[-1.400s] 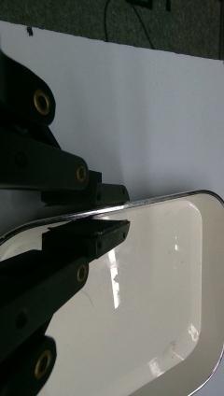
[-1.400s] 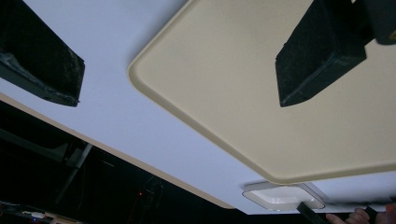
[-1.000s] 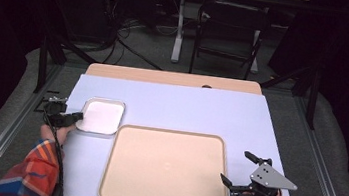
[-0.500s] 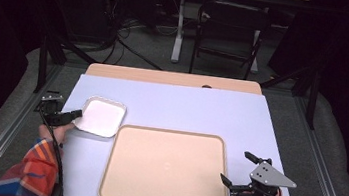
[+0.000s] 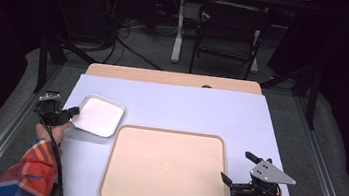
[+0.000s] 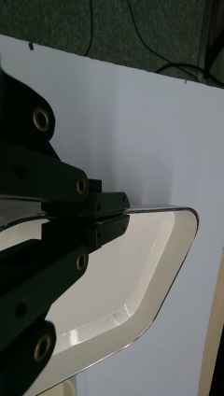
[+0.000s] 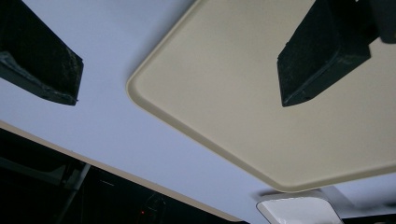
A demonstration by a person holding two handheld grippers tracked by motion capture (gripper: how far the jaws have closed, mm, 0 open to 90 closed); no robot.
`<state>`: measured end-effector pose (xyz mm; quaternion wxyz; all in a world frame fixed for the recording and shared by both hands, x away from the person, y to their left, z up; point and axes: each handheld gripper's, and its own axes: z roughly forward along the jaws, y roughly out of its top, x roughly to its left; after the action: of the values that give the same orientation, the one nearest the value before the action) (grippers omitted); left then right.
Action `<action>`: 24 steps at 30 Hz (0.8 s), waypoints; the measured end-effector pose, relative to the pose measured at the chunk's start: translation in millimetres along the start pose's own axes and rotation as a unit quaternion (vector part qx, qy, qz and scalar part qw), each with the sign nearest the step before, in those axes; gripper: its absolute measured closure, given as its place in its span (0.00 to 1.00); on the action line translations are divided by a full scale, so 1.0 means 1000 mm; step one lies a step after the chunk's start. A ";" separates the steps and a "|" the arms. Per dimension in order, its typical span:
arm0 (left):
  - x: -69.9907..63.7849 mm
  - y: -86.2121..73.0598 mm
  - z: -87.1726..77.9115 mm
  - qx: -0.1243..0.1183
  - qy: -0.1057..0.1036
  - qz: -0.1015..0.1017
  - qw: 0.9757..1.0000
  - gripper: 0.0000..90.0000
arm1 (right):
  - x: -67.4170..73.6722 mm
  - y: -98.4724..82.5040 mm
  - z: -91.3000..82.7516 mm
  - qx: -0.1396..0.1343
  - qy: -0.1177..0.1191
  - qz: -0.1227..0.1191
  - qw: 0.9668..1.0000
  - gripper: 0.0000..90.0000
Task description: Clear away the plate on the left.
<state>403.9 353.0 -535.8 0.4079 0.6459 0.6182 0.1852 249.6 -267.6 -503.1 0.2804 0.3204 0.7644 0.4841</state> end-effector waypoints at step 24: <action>-0.017 0.005 -0.024 -0.049 -0.012 0.017 0.999 0.98 | -0.001 0.002 0.005 0.015 0.001 0.028 0.999 0.00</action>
<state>386.5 344.3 -513.3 0.4432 0.6377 0.5923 0.2147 254.5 -265.1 -502.9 0.2608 0.3452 0.7628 0.4805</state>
